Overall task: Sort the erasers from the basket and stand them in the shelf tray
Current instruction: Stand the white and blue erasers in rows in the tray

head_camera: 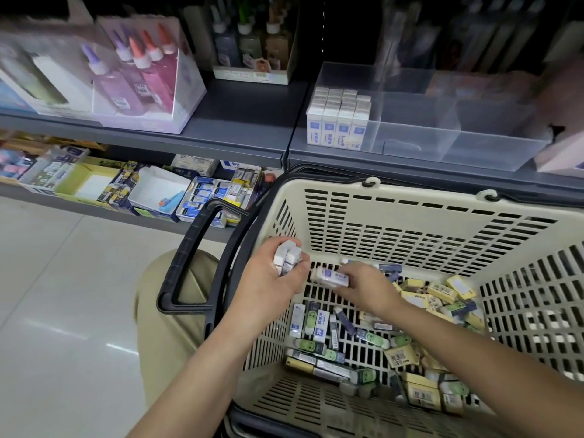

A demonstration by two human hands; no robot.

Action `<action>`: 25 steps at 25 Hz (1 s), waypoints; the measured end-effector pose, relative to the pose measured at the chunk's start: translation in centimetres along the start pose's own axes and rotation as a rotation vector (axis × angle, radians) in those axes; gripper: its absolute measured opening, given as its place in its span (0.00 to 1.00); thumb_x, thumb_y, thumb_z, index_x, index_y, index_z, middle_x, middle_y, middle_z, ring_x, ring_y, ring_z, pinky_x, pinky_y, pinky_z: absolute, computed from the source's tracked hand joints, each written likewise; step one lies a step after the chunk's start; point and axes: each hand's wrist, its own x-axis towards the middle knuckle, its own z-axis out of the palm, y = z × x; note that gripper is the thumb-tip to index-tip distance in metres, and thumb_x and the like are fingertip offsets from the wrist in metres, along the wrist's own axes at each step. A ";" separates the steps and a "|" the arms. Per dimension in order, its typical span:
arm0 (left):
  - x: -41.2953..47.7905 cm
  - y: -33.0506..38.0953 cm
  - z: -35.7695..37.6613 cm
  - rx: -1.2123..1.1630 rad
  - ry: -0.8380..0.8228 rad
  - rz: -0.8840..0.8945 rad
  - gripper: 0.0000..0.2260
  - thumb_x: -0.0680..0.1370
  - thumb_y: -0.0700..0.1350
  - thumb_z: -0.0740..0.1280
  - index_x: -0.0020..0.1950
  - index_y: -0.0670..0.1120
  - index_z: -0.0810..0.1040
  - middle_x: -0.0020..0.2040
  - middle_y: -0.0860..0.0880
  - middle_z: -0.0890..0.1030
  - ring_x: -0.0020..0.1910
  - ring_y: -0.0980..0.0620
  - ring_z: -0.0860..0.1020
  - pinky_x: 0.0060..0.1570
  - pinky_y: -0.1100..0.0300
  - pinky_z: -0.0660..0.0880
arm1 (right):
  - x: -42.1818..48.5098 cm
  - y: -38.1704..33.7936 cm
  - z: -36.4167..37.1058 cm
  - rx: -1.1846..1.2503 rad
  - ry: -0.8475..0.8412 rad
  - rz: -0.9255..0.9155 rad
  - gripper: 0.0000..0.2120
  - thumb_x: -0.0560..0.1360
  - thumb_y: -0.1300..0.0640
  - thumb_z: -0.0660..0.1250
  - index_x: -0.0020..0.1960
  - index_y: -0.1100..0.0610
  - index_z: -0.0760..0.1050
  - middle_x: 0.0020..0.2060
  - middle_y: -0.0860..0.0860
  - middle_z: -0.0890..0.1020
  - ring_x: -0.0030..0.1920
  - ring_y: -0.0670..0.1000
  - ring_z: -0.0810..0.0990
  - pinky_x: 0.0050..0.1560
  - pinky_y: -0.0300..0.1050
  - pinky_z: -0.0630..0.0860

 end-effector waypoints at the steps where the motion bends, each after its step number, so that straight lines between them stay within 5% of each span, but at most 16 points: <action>1: 0.0 0.1 0.2 -0.005 0.002 -0.012 0.08 0.75 0.37 0.68 0.48 0.50 0.75 0.40 0.52 0.79 0.37 0.57 0.77 0.41 0.55 0.80 | -0.9 -0.6 -1.4 0.149 0.068 0.038 0.07 0.72 0.50 0.69 0.48 0.51 0.78 0.39 0.45 0.78 0.39 0.47 0.76 0.35 0.40 0.71; 6: 1.1 1.0 3.1 -0.104 0.037 -0.119 0.18 0.70 0.43 0.74 0.57 0.44 0.72 0.46 0.49 0.80 0.45 0.53 0.81 0.43 0.55 0.80 | -5.3 -5.0 -6.6 0.691 0.233 0.051 0.06 0.67 0.53 0.74 0.42 0.51 0.78 0.33 0.45 0.80 0.32 0.42 0.75 0.34 0.36 0.74; 10: 0.7 1.2 6.1 -0.227 -0.014 -0.223 0.21 0.66 0.40 0.77 0.55 0.42 0.74 0.44 0.43 0.82 0.42 0.47 0.82 0.39 0.55 0.79 | -6.5 -6.5 -7.3 0.460 0.326 0.006 0.08 0.66 0.52 0.72 0.40 0.53 0.74 0.31 0.46 0.76 0.30 0.42 0.72 0.31 0.35 0.68; 15: 0.9 1.5 4.3 -0.141 0.056 -0.100 0.18 0.68 0.35 0.74 0.46 0.55 0.72 0.35 0.53 0.78 0.32 0.59 0.78 0.32 0.58 0.78 | -5.7 -3.7 -7.0 0.318 0.170 -0.132 0.25 0.62 0.30 0.64 0.53 0.42 0.72 0.42 0.38 0.74 0.41 0.39 0.74 0.41 0.32 0.73; 20: 1.7 1.8 0.9 0.037 0.098 -0.024 0.18 0.68 0.35 0.73 0.46 0.54 0.72 0.36 0.54 0.77 0.29 0.62 0.75 0.37 0.58 0.78 | -0.9 2.5 -3.4 -0.081 0.016 0.105 0.15 0.75 0.49 0.66 0.59 0.53 0.74 0.55 0.49 0.77 0.55 0.49 0.75 0.54 0.43 0.71; 25: 2.3 1.8 1.4 0.078 0.103 -0.028 0.18 0.68 0.34 0.71 0.45 0.55 0.70 0.38 0.53 0.76 0.29 0.62 0.74 0.33 0.68 0.74 | 2.7 2.9 0.4 -0.378 0.044 0.088 0.13 0.75 0.55 0.63 0.59 0.56 0.72 0.53 0.53 0.79 0.55 0.55 0.76 0.50 0.48 0.73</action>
